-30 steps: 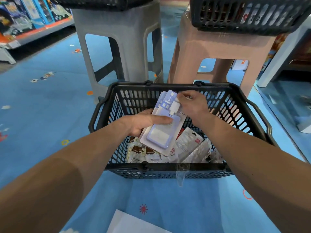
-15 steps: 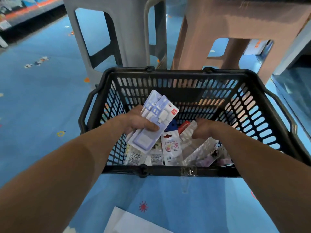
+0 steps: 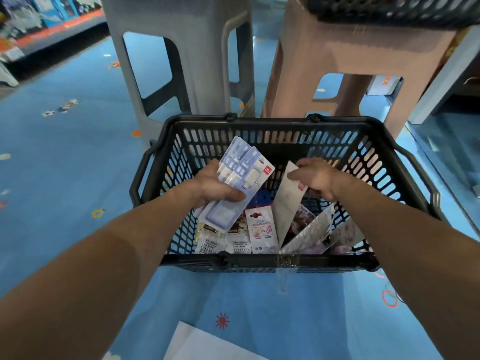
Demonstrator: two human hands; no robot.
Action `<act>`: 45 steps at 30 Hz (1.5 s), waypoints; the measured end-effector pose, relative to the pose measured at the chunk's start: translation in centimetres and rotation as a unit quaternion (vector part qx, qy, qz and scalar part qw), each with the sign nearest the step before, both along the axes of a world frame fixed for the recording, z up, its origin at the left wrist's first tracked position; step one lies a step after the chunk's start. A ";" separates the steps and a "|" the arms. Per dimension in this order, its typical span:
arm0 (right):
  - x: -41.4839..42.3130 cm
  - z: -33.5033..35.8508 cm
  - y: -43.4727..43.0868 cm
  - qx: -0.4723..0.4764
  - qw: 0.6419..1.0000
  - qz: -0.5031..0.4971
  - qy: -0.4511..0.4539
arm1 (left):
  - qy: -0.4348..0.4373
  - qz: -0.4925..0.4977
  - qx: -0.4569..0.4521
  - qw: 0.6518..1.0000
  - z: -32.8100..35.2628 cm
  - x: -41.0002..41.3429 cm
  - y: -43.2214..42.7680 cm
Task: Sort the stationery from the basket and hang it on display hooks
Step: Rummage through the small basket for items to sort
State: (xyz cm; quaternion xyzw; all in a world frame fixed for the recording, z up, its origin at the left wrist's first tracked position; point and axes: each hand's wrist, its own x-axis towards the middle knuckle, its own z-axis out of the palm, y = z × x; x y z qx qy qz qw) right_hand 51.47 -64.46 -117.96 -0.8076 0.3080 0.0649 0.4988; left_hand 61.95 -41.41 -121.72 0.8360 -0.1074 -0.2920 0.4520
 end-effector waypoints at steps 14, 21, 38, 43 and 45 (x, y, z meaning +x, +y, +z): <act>-1.7 6.5 2.4 0.349 0.930 -0.031 -0.110 | -0.021 -0.020 -0.091 0.995 3.8 -0.7 1.5; -1.1 7.7 3.1 0.475 0.869 -0.034 -0.135 | 0.019 -0.082 -0.093 0.992 3.7 -1.6 0.8; -1.6 6.1 1.6 0.169 0.980 -0.004 -0.107 | 0.131 -0.031 -0.106 0.985 1.7 0.3 1.4; -0.5 5.9 2.8 0.181 0.976 -0.030 -0.120 | 0.169 -0.054 -0.130 0.975 2.9 -1.2 0.9; -0.2 5.5 3.1 0.168 0.976 -0.053 -0.130 | 0.187 -0.063 -0.152 0.968 4.2 -2.3 0.6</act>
